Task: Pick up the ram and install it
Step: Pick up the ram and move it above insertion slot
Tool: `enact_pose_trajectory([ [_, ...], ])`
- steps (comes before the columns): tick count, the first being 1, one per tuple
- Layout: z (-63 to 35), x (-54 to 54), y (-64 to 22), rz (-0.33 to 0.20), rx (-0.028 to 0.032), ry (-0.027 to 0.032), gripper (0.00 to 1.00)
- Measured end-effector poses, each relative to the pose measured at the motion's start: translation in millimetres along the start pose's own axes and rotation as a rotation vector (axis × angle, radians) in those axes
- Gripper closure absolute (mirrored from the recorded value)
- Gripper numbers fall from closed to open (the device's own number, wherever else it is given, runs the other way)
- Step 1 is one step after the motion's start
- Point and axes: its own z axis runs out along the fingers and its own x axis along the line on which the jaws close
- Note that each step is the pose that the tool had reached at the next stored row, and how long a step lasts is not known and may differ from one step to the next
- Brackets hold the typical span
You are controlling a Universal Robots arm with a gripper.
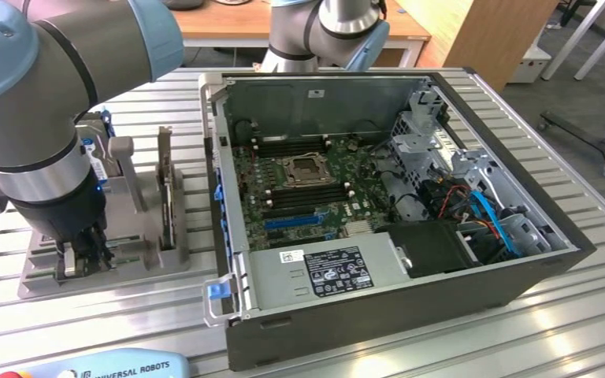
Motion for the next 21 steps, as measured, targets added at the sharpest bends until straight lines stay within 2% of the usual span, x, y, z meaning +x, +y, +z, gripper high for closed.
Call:
enact_pose_trajectory([
  [15, -1.1, 0.0, 0.0, 0.0, 0.0, 0.0, 0.79],
  [16, -1.1, 0.0, 0.0, 0.0, 0.0, 0.0, 0.8],
  [17, -1.1, 0.0, 0.0, 0.0, 0.0, -0.0002, 0.87],
  [21, -1.1, 0.0, 0.0, 0.0, 0.0, 0.0, 0.88],
])
